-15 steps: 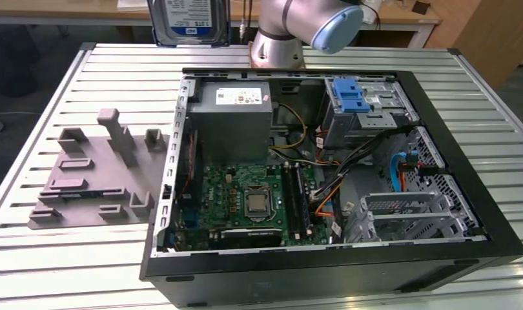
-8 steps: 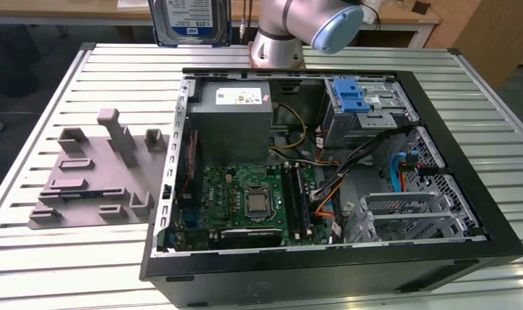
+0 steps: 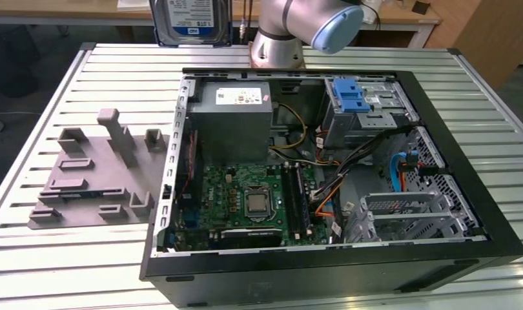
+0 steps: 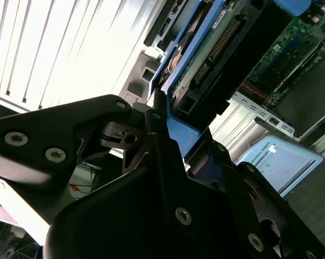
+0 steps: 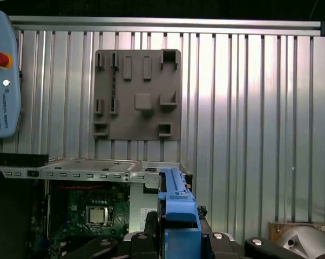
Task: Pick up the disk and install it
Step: 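Pick up the disk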
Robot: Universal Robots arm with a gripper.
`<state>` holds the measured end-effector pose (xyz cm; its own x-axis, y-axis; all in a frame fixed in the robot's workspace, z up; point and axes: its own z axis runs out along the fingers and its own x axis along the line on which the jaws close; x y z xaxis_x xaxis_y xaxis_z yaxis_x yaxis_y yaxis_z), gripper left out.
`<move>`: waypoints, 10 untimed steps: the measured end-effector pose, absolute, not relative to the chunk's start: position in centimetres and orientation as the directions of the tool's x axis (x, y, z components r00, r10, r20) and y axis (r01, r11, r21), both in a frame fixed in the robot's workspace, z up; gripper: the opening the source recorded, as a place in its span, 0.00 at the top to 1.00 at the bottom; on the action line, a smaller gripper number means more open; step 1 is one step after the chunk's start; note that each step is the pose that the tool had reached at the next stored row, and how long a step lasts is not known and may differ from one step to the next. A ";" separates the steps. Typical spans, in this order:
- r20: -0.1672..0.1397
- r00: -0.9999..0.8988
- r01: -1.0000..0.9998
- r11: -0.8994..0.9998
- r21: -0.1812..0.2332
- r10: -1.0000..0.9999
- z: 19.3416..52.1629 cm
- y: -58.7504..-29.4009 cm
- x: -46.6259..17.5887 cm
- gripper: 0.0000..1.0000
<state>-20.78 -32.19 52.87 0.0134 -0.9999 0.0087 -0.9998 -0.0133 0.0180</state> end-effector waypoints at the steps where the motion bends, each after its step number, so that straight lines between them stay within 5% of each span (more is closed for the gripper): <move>1: 0.009 0.013 -1.000 -0.013 0.018 -1.000 52.9 -32.2 -20.8 0.64; 10: 0.009 0.013 -1.000 -0.013 0.018 -1.000 52.9 -32.2 -20.6 0.64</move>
